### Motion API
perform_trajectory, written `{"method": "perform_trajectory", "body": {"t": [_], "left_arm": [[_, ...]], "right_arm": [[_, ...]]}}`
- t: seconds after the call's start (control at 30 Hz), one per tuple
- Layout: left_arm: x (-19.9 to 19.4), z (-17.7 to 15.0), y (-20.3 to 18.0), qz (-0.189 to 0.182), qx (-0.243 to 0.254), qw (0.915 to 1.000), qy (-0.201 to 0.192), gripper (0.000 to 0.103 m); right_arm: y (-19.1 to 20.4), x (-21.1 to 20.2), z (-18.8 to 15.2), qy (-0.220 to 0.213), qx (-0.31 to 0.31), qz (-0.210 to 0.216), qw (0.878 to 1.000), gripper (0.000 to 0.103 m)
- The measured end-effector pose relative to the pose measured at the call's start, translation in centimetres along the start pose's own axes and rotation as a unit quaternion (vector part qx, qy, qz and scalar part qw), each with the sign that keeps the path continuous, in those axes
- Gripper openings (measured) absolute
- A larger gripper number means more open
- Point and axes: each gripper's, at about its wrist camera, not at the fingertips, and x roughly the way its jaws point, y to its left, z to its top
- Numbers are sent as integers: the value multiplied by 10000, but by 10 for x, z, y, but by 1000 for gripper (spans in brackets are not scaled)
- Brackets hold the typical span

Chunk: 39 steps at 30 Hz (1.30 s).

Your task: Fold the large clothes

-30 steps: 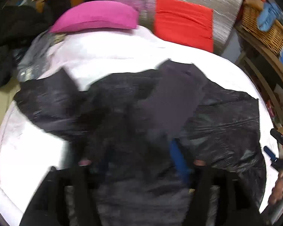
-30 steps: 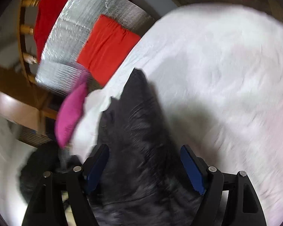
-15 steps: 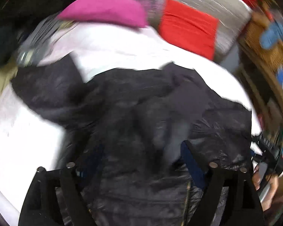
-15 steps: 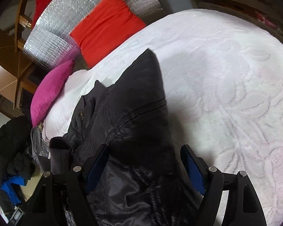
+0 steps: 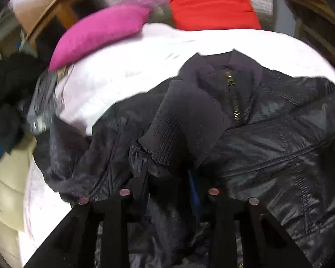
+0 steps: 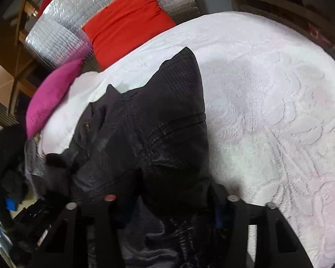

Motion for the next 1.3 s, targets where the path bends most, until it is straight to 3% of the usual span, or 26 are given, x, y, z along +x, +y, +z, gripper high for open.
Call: {"method": "perform_trajectory", "body": {"t": [0.1,0.23,0.3,0.37,0.47,0.57,0.6,0.63,0.67,0.8,0.87,0.93,1.0,1.07,1.17,1.23,1.3], "left_arm": [[-12,-8,28,-501,-270,9983,-134,28],[-24,-28,77,-1564,-757,9847,-90,31],[-26,-42,97,-1339,-919,9867,-102,31],[-22,-56,115,-1051,-1018,9892,-76,42],[-7,-76,135,-1041,-1292,9859,234,46],[3,-83,142,-1240,-1591,9778,572,55],[5,-84,143,-1366,-1735,9732,636,68],[6,-83,143,-1439,-1832,9702,663,78],[7,-83,143,-1533,-1936,9667,669,79],[20,-73,136,-1640,-2037,9625,719,79],[28,-67,134,-1607,-2077,9626,669,73],[29,-67,137,-1568,-2010,9649,630,35],[28,-62,133,-1270,-1839,9734,502,14],[19,-58,130,-1125,-1684,9791,189,12],[-3,-53,128,-679,-1362,9879,-285,12],[-8,-52,131,-391,-1295,9901,-371,11],[-2,-54,135,-363,-1270,9908,-289,12]], "right_arm": [[-3,-6,0,-105,-34,-112,9999,36],[-18,-21,3,-378,89,-242,9990,25],[-27,-21,4,-397,182,-441,9981,23],[-37,-22,5,-418,239,-583,9971,23],[-46,-23,6,-277,423,-248,9984,24],[-40,-27,4,-211,420,-60,9989,30],[-38,-29,3,-188,403,-60,9990,40],[-37,-30,3,-159,401,-25,9991,63],[-37,-31,2,-152,416,19,9990,72],[-43,-49,3,-408,599,35,9974,74],[-50,-59,6,-648,779,-28,9948,74],[-59,-75,9,-1005,958,-9,9903,74],[-59,-87,8,-1279,935,180,9872,72],[-54,-94,8,-1433,808,375,9857,65],[-39,-89,7,-1240,574,821,9872,59],[-26,-80,4,-998,393,1036,9888,49],[-6,-69,-3,-701,123,1215,9900,39]]}}
